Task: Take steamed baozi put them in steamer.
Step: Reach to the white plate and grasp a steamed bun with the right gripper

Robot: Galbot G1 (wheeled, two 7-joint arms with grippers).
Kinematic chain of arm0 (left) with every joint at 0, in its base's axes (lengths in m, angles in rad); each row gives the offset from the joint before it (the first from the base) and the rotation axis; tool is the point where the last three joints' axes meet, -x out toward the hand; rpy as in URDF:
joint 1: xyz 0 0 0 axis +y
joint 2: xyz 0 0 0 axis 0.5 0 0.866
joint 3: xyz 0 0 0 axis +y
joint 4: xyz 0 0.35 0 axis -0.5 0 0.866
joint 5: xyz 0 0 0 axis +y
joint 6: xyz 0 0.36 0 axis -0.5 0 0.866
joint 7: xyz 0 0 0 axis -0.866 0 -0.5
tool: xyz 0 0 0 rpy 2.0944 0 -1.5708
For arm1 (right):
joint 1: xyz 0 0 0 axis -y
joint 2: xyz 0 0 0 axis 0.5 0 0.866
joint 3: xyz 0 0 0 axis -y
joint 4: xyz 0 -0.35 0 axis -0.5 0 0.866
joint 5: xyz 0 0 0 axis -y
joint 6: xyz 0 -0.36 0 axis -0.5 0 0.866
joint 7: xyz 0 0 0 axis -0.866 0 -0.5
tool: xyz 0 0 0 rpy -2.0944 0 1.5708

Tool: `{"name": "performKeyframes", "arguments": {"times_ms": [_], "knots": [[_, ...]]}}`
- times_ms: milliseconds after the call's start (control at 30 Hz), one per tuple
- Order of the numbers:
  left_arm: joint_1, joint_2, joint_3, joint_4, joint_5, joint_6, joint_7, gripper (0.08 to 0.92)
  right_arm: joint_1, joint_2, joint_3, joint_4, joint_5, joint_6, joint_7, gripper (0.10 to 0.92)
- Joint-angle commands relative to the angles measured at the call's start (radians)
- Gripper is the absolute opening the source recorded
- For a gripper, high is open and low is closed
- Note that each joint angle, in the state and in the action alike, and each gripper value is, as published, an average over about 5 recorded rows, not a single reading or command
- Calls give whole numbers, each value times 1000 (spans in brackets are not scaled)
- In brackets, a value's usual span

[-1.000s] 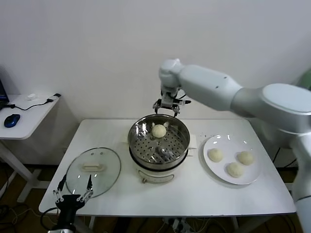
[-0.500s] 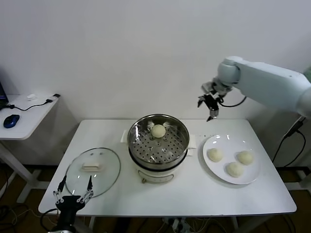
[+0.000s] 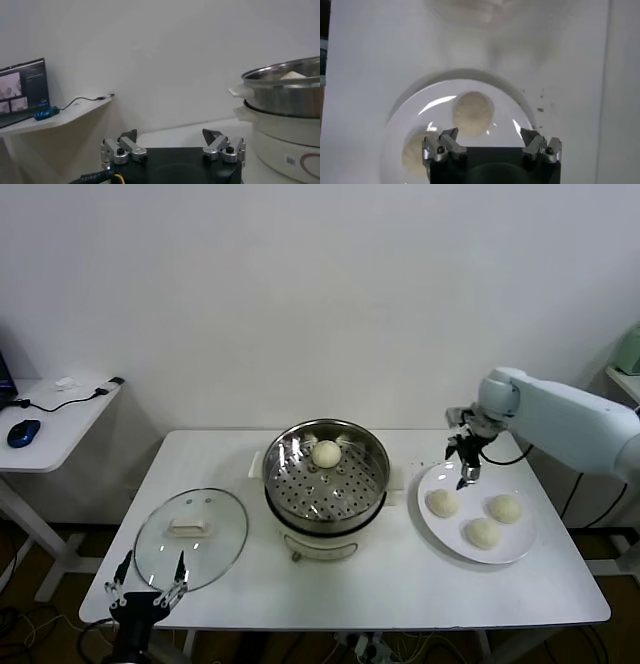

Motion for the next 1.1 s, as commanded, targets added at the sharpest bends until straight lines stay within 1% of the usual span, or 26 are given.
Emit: {"name": "performKeyframes", "arguments": {"times_ms": [33, 333, 600, 700, 867, 1100], "knots": [[3, 1, 0, 2, 2, -4, 6, 823, -158, 37, 122, -93, -94, -23, -4, 823], [8, 1, -2, 12, 3, -11, 5, 823, -201, 86, 176, -156, -113, -7, 4, 823], [10, 1, -2, 14, 3, -14, 4, 823, -223, 100, 205, -183, -121, -1, 16, 821], [11, 1, -1, 15, 4, -14, 4, 823, -222, 104, 213, -190, -118, 0, 17, 786], [11, 0, 3, 14, 9, -15, 4, 823, -211, 106, 216, -194, -109, 0, 10, 681], [12, 1, 2, 11, 11, -14, 2, 823, -192, 98, 204, -185, -87, -5, 7, 628]]}}
